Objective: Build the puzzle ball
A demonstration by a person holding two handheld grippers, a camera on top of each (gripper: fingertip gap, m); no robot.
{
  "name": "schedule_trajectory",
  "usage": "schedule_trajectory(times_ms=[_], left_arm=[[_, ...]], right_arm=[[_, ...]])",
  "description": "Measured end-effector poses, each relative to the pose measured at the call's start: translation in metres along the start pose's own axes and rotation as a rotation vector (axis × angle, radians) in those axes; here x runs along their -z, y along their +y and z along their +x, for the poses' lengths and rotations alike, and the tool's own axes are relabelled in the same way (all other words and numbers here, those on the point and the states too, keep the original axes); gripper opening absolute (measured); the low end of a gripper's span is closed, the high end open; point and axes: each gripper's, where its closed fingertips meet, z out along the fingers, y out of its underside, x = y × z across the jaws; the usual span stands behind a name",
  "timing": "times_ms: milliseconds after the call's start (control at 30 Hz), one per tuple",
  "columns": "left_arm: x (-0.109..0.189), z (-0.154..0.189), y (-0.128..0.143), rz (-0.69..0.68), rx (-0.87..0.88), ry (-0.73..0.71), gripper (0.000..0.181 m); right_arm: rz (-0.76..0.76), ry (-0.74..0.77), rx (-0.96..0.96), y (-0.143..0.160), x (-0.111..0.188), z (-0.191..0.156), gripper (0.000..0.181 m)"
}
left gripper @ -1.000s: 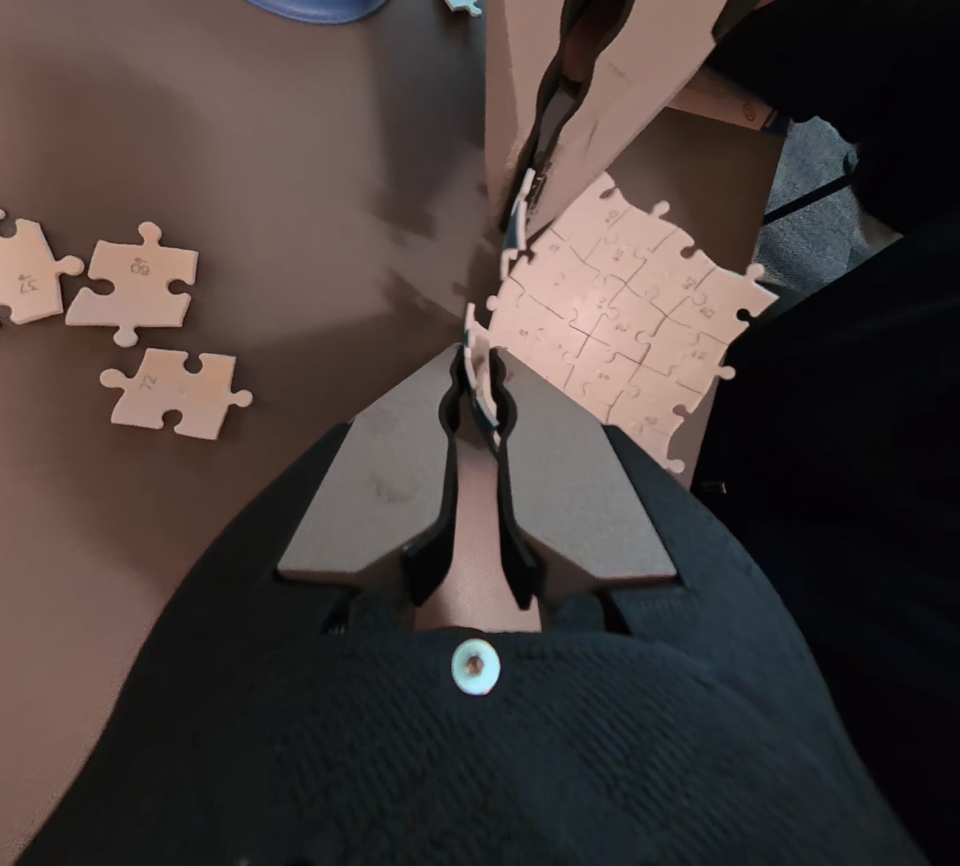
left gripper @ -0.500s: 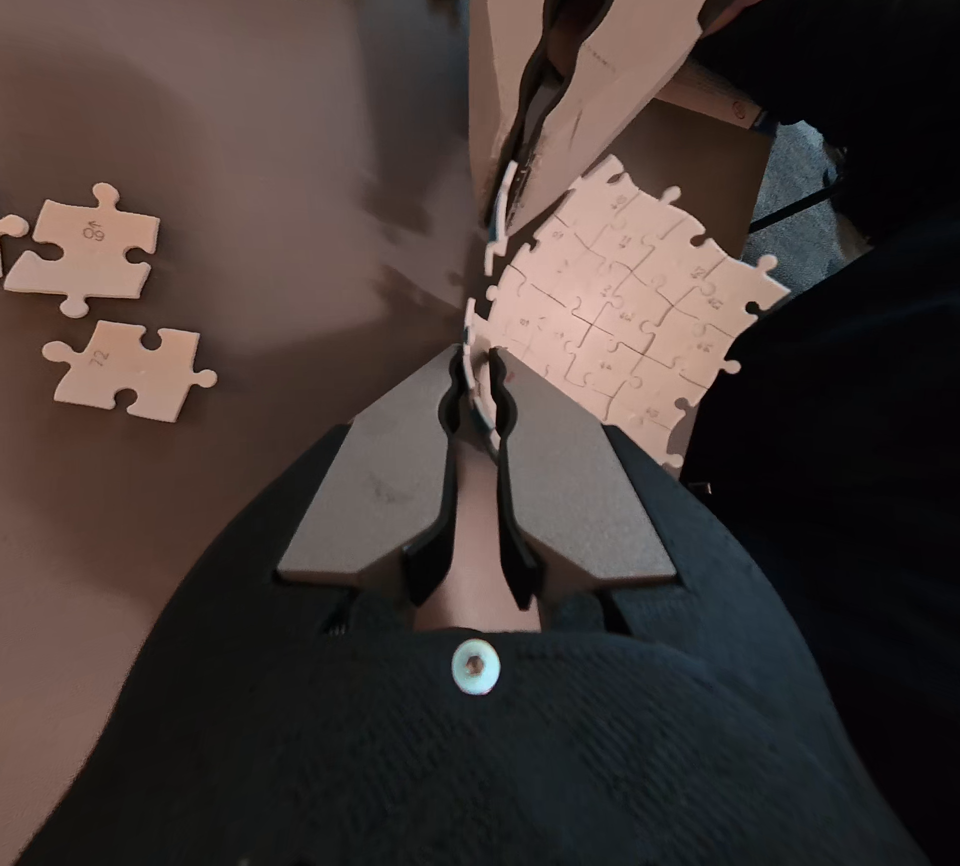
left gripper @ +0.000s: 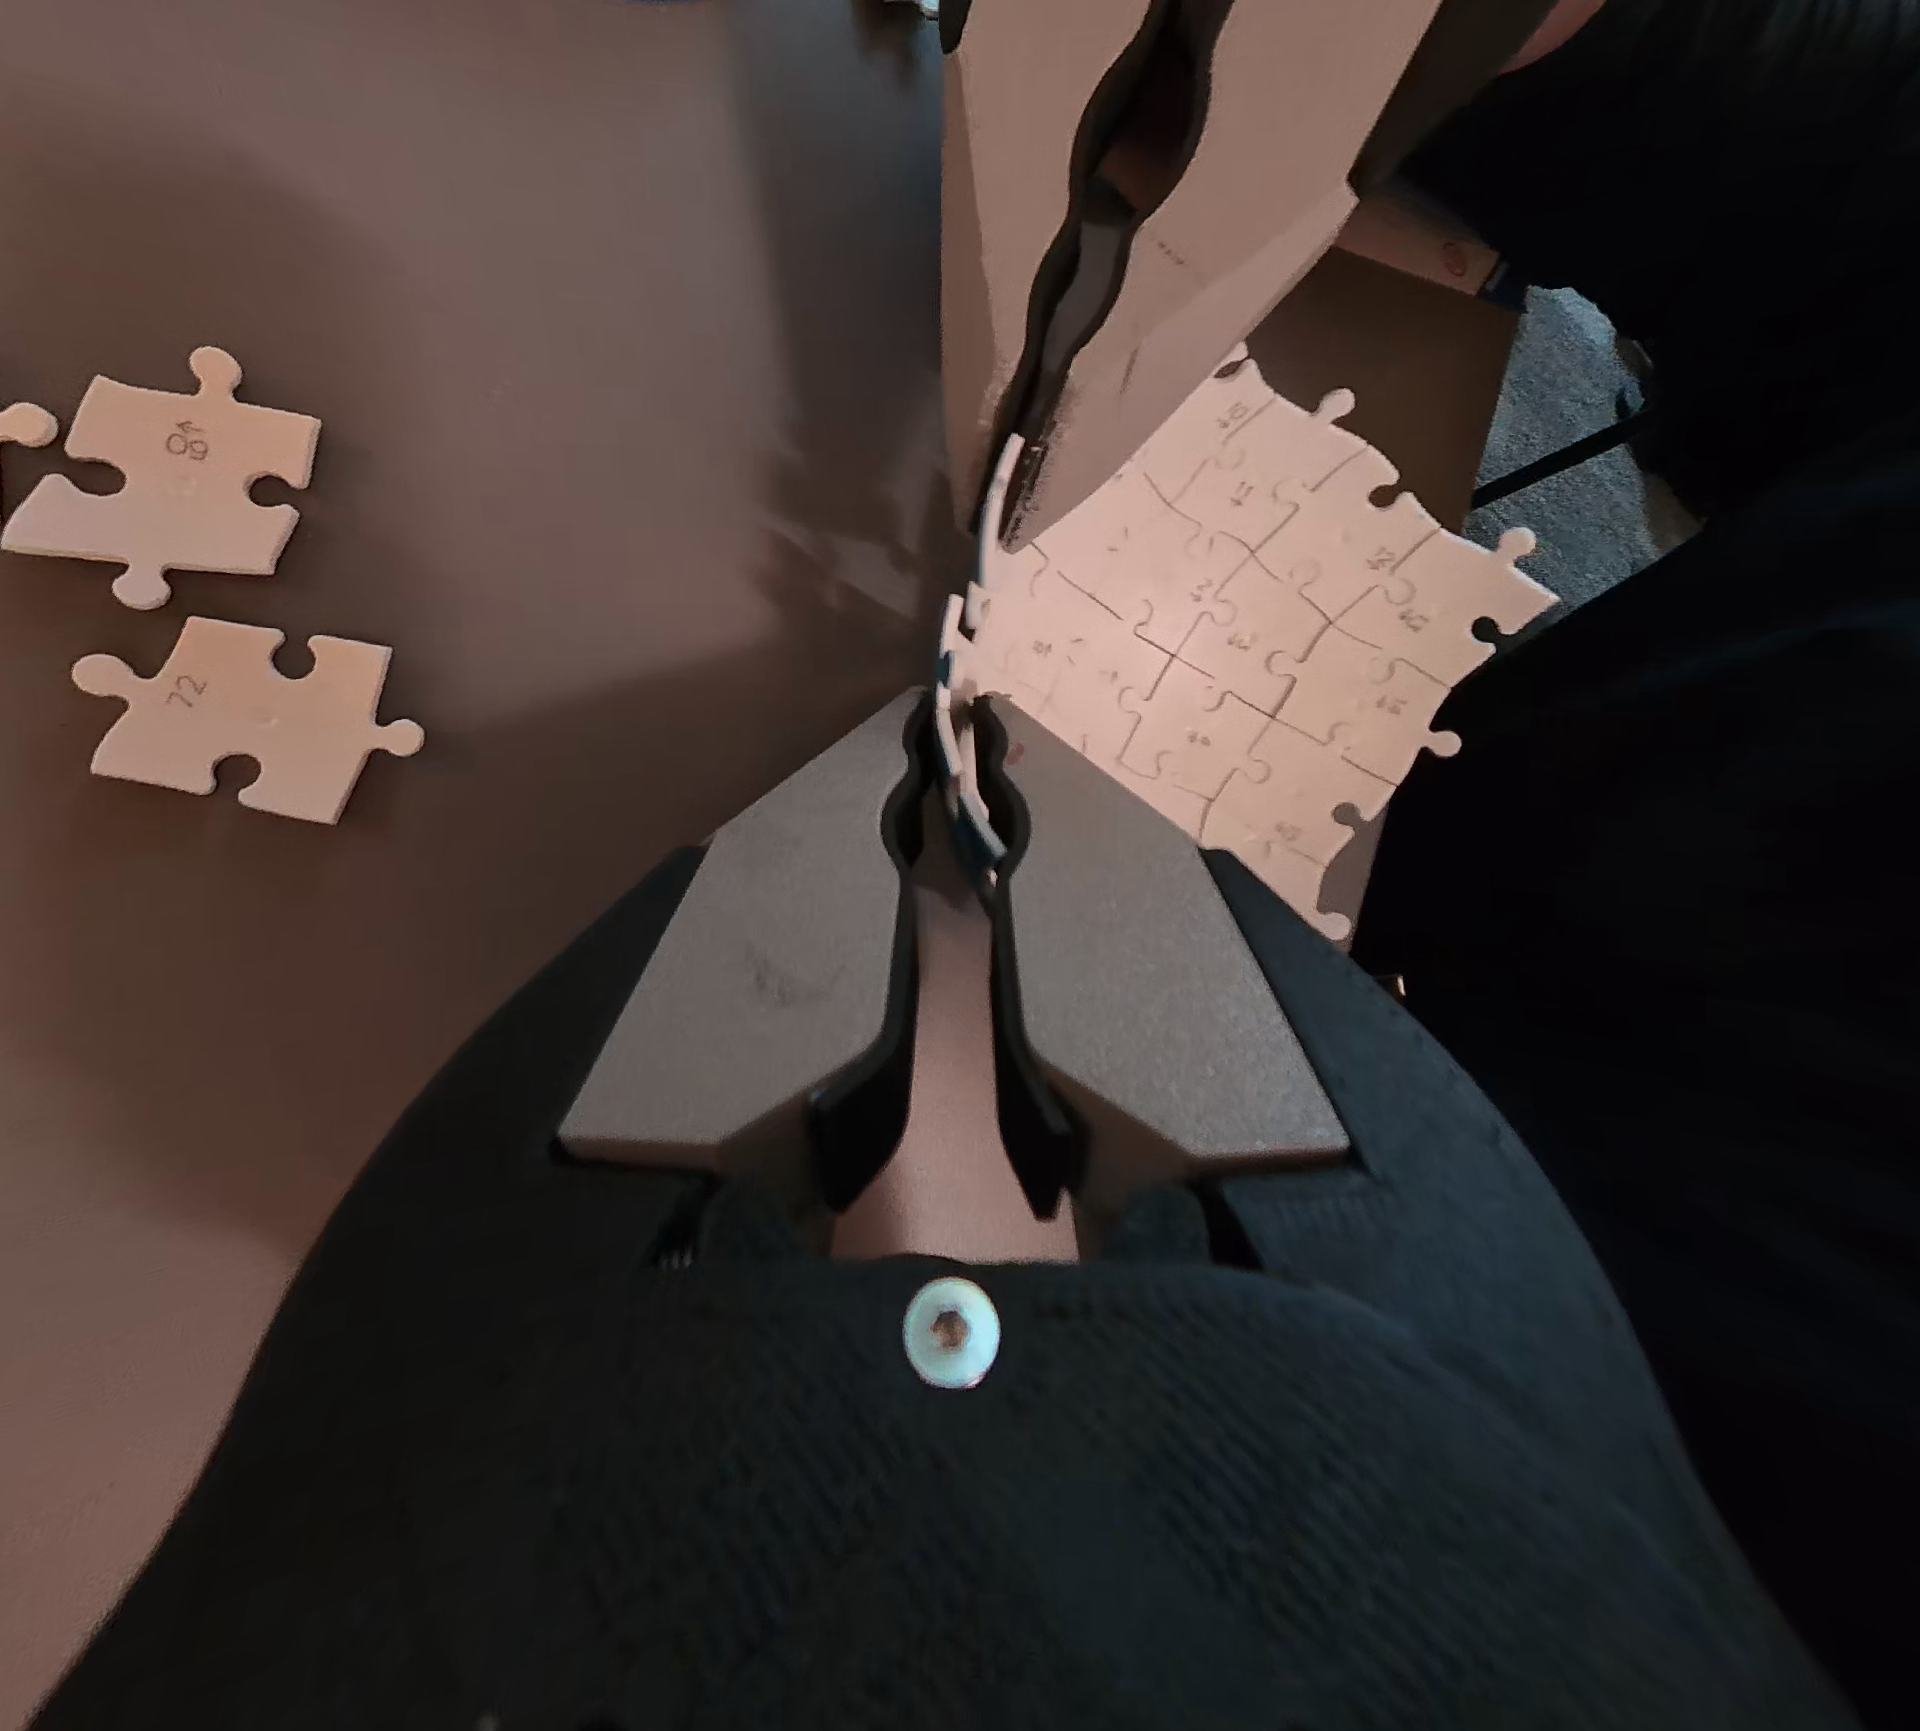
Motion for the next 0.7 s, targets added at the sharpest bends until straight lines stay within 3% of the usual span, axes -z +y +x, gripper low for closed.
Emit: schedule_trajectory(times_ms=[333,700], left_arm=[[0.001,0.000,0.000,0.015,0.007,0.009,0.003],[0.003,-0.001,0.000,0.013,0.007,-0.003,0.011]], right_arm=[[-0.072,0.015,0.015,0.000,-0.001,-0.002,0.000],[-0.002,0.016,0.051,-0.014,0.014,0.000,0.000]])
